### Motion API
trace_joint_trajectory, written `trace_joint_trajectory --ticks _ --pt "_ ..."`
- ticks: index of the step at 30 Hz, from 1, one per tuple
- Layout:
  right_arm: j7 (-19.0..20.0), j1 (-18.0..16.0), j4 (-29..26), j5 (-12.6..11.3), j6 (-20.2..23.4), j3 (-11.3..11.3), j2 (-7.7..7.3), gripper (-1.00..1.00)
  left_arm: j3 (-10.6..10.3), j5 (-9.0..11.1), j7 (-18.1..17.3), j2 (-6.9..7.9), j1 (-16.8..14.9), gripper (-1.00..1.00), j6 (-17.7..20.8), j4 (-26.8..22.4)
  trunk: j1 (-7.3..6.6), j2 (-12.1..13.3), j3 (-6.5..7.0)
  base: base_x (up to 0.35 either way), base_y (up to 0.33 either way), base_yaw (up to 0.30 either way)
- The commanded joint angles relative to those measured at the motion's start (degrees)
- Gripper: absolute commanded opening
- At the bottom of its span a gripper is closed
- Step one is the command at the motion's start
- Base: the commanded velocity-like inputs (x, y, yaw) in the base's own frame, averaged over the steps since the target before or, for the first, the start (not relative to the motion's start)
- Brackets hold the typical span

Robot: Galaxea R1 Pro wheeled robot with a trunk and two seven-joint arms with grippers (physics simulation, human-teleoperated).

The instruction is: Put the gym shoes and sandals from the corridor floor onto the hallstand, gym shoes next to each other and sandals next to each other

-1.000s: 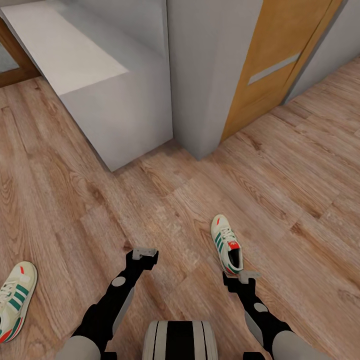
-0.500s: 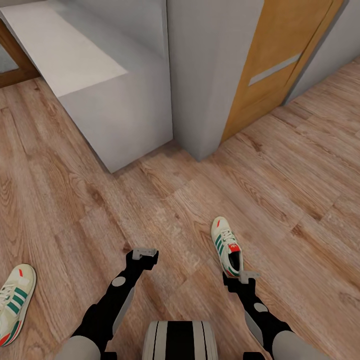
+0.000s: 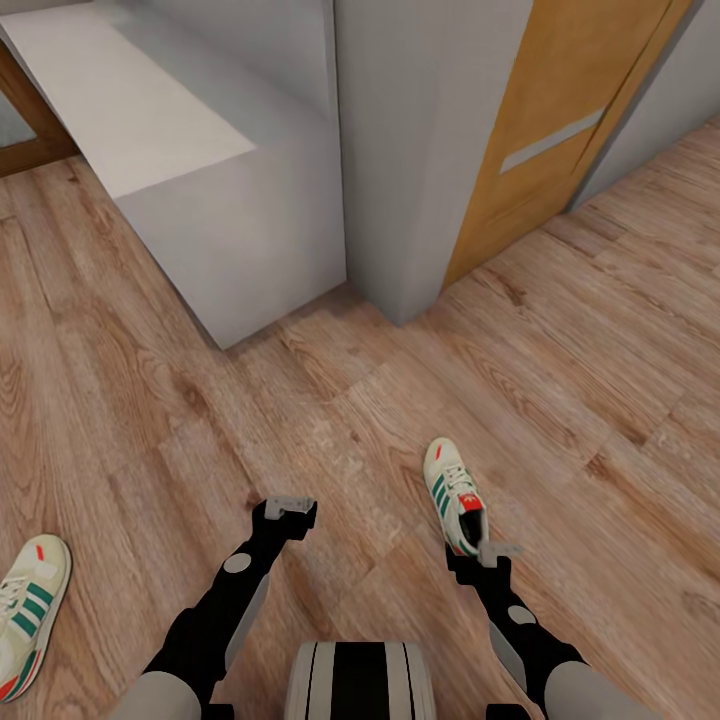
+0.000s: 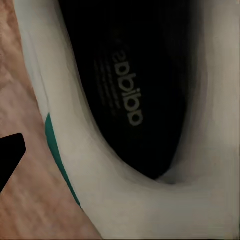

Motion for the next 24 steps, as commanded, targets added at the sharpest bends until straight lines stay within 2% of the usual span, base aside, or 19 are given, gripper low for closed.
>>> trace_joint_trajectory --ticks 1,11,12,24 --pt "0.1 0.0 0.1 0.0 -0.2 -0.2 0.01 1.0 0.0 0.0 0.0 0.0 0.0 1.0 0.3 -0.1 0.0 0.0 -0.03 0.085 0.016 0.0" --pt "0.1 0.0 0.1 -0.1 -0.2 -0.2 0.01 1.0 0.0 0.0 0.0 0.0 0.0 1.0 0.3 -0.1 0.0 0.0 -0.03 0.012 0.002 0.0" --pt "0.1 0.0 0.1 0.0 -0.2 -0.2 0.02 -1.0 0.0 0.0 0.0 0.0 0.0 1.0 0.3 -0.1 0.0 0.0 -0.03 0.0 0.0 0.0" --pt "0.1 0.0 0.1 -0.1 -0.2 -0.2 0.02 -1.0 0.0 0.0 0.0 0.0 0.0 1.0 0.3 -0.1 0.0 0.0 -0.03 0.0 0.0 0.0"
